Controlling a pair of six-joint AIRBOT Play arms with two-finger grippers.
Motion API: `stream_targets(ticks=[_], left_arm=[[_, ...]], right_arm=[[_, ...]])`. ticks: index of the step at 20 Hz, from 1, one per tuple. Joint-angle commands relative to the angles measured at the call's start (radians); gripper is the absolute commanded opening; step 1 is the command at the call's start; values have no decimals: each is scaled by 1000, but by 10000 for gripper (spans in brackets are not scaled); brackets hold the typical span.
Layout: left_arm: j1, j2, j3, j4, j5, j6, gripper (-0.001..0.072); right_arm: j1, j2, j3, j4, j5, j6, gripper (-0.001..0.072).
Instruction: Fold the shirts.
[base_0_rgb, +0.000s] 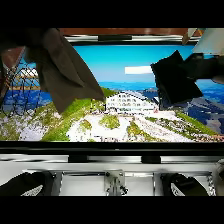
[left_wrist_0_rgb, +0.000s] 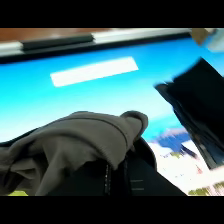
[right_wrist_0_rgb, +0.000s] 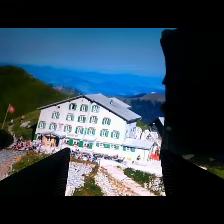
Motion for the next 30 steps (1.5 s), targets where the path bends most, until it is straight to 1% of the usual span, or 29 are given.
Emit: stream_targets(ticks=[1,3,4,6,8,10,11,12,13,14,16,18,19,20,22,23,24,25,27,29,30], left_arm=[[-140,3,-188,1,21,-87,35],[-205,-42,-332,1,22,-128,35],[-232,-62,-404,1,22,-152,35],[-270,-92,-549,0,24,-217,35],[-281,-102,-662,-1,25,-297,35],[-276,-102,-705,-31,24,-334,35],[-270,-102,-702,-53,27,-352,50],[-263,-101,-689,-59,28,-351,214],[-247,-98,-666,-59,25,-351,558],[-217,-95,-631,-56,-3,-346,717],[-134,-85,-540,-47,-134,-262,719],[-26,-53,-476,-43,-287,-140,719],[30,-26,-476,-44,-345,-97,718],[73,4,-493,-46,-385,-82,718],[107,85,-613,-87,-396,-65,717],[104,124,-698,-109,-387,-68,718],[93,167,-804,-142,-354,-101,718],[80,207,-907,-180,-301,-142,718],[47,271,-1100,-289,-154,-227,718],[-9,289,-1234,-407,-20,-250,717],[-43,285,-1276,-439,40,-251,717]], right_arm=[[0,73,8,-10,-223,21,677],[0,71,-32,-5,-311,30,677],[0,71,-68,-5,-329,31,677],[0,71,-177,-3,-320,45,677],[0,71,-322,12,-252,53,677],[0,55,-455,34,-135,57,677],[0,27,-486,69,-93,58,677],[0,-6,-489,106,-65,54,677],[0,-38,-489,151,-29,38,677],[0,-62,-488,175,3,22,677],[-5,-101,-485,165,33,11,677],[-58,-135,-485,174,23,-31,677],[-101,-152,-485,185,8,-65,677],[-146,-169,-485,197,-9,-94,677],[-240,-214,-485,227,-45,-148,677],[-272,-236,-485,235,-59,-169,677],[-292,-259,-485,235,-68,-188,677],[-299,-284,-486,235,-76,-208,677],[-296,-337,-486,253,-83,-226,677],[-297,-390,-486,318,-79,-241,677],[-297,-413,-486,344,-74,-249,677]])
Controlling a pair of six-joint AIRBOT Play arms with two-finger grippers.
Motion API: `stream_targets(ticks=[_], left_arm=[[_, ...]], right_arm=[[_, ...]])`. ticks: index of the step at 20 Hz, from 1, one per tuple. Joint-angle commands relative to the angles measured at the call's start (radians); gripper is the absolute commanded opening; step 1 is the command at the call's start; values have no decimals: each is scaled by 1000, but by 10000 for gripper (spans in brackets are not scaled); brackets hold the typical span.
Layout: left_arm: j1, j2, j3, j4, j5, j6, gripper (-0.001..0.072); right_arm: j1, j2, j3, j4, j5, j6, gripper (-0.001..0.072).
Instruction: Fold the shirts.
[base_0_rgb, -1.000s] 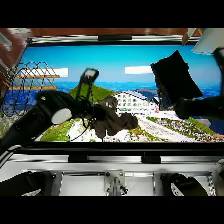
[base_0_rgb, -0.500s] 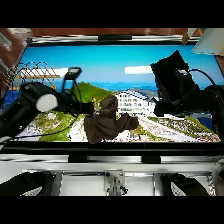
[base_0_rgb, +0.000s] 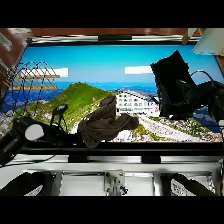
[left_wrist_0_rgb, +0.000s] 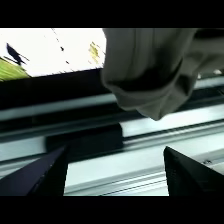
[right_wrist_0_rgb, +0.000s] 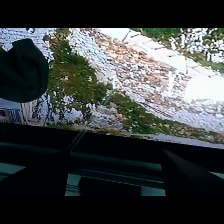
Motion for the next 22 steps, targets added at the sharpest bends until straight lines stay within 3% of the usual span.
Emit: stream_targets(ticks=[1,5,8,10,13,15,20,22], left_arm=[[-95,32,-216,-165,258,-52,718],[-135,-42,-255,-167,473,-84,718],[-135,-118,-255,-185,557,-84,699],[-135,-148,-255,-185,591,-84,556],[-134,-147,-255,-184,628,-83,174],[-134,-143,-253,-184,626,-80,37],[-134,-91,-251,-164,626,-79,36],[-134,-59,-251,-154,627,-42,37]], right_arm=[[-13,-90,0,97,-6,-57,677],[-12,-156,0,174,-10,-99,677],[-12,-194,0,194,-11,-108,677],[-12,-223,0,246,-10,-126,678],[-7,-273,0,328,6,-140,678],[30,-309,0,328,24,-140,678],[167,-397,0,327,107,-156,678],[200,-412,0,328,153,-112,677]])
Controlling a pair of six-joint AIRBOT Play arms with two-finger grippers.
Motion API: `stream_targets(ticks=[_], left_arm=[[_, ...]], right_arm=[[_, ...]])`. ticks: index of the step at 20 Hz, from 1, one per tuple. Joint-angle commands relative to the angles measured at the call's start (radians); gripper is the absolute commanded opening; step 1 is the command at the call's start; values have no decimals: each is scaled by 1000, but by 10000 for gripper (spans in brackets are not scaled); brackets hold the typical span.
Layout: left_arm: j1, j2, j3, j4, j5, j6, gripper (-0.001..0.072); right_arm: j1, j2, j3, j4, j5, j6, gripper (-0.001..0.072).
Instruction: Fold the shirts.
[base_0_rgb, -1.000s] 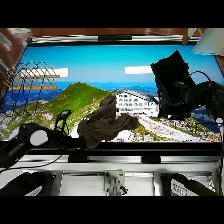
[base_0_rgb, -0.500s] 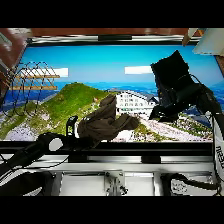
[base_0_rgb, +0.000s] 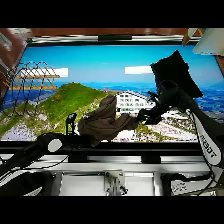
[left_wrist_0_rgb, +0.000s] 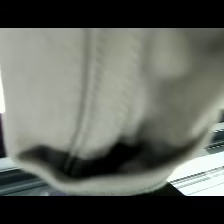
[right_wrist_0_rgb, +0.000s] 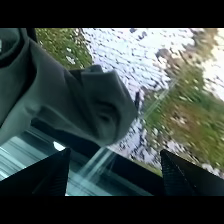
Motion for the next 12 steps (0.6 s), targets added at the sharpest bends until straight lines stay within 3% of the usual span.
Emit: stream_targets(ticks=[1,2,3,5,8,10,12], left_arm=[[0,49,1,16,6,48,36],[0,63,2,16,6,48,36],[1,76,2,16,6,48,36],[12,100,10,31,-6,62,36],[85,155,135,150,-179,159,35],[164,209,341,312,-356,241,34],[235,261,599,462,-449,278,35]], right_arm=[[69,-32,0,9,92,67,677],[83,-32,0,8,110,92,662],[94,-32,0,6,119,97,546],[103,-28,1,9,114,127,80],[103,71,20,-32,75,84,74],[102,204,97,-156,39,78,73],[102,362,233,-292,17,77,74]])
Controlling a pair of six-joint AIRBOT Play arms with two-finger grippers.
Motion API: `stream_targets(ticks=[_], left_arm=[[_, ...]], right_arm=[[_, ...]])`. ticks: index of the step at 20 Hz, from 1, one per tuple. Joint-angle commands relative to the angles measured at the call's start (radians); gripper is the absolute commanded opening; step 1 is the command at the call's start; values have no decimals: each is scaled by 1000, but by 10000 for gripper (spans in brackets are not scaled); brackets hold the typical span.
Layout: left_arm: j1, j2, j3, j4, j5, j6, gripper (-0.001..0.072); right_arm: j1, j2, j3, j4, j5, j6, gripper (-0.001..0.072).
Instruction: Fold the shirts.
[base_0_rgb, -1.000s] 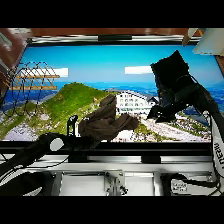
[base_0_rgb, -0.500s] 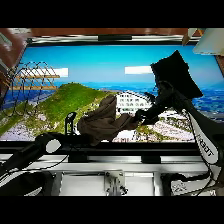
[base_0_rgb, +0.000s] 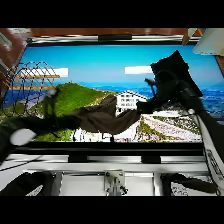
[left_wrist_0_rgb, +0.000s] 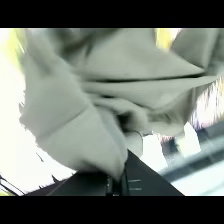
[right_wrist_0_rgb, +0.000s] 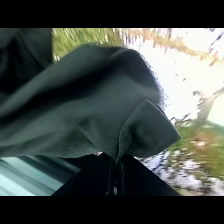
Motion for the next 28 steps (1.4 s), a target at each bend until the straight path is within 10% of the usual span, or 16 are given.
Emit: stream_targets(ticks=[1,10,22,28], left_arm=[[124,91,410,270,-184,92,35],[262,180,1036,212,-127,63,35],[262,171,670,367,-394,163,35],[285,33,304,370,-200,108,35]], right_arm=[[3,251,206,-227,-24,-6,74],[3,769,570,-305,383,168,74],[3,557,553,-583,-444,215,74],[3,315,190,-555,-11,350,74]])
